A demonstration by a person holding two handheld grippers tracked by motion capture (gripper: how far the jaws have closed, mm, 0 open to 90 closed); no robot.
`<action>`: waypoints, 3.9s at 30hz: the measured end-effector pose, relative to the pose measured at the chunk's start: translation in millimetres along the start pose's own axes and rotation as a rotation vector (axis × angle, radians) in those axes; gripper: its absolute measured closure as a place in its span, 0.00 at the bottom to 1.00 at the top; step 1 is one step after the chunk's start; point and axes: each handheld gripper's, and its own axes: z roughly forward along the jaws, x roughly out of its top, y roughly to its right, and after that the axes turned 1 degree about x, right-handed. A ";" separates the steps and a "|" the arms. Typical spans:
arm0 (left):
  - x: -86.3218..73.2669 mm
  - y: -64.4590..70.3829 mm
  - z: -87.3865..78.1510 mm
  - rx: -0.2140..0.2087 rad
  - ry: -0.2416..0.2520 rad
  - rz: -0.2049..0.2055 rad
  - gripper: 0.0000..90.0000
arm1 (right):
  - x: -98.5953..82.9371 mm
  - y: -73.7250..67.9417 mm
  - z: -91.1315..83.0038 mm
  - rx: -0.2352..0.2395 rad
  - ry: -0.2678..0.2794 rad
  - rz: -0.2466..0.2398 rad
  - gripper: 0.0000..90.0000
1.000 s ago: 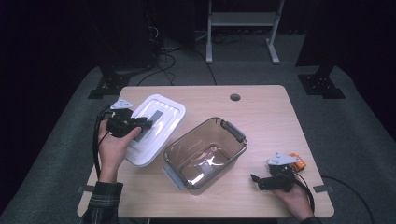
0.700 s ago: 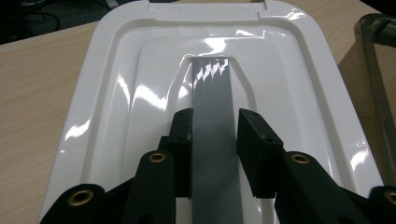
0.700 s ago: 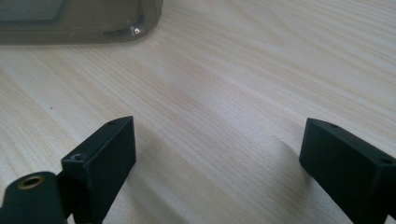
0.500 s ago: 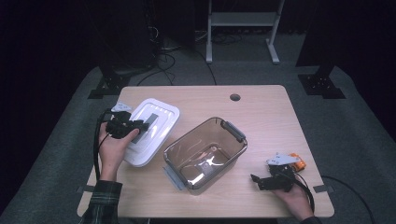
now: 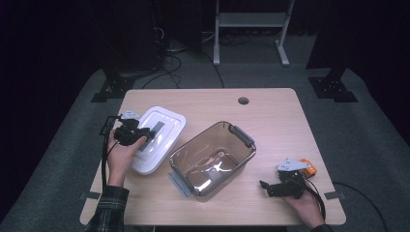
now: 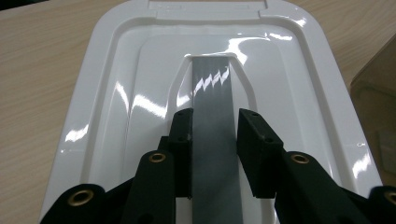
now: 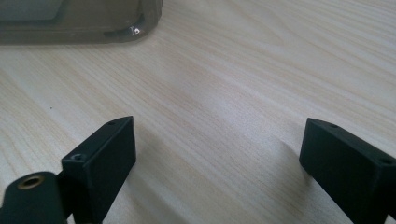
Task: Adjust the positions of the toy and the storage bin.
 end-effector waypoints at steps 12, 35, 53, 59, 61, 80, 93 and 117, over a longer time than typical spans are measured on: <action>-7.9 0.2 17.8 0.001 -0.033 0.008 0.75 | 0.1 0.0 0.2 -0.001 0.000 0.000 0.11; -23.4 -7.6 41.9 0.008 -0.099 -0.004 0.75 | 0.2 0.0 0.3 -0.001 0.001 0.001 0.11; -33.2 -14.8 52.6 0.028 -0.139 -0.009 0.75 | 0.2 -0.1 0.3 -0.001 0.000 0.001 0.11; -35.8 -15.1 56.5 0.038 -0.150 0.002 0.75 | 0.2 0.0 0.3 -0.001 0.001 0.000 0.11; -36.3 -15.2 56.8 0.041 -0.146 0.005 0.75 | 0.2 0.0 0.3 -0.001 0.001 0.000 0.11; -39.3 -18.0 54.6 0.042 -0.110 0.007 0.52 | 0.2 -0.1 0.3 -0.001 0.001 0.000 0.11; -41.1 -10.4 40.8 0.040 -0.086 0.017 0.16 | 0.1 -0.1 0.1 0.000 0.000 0.000 0.11; -84.1 52.8 -7.1 -0.028 -0.044 0.120 0.11 | -0.2 0.2 -0.3 0.001 0.001 -0.001 0.11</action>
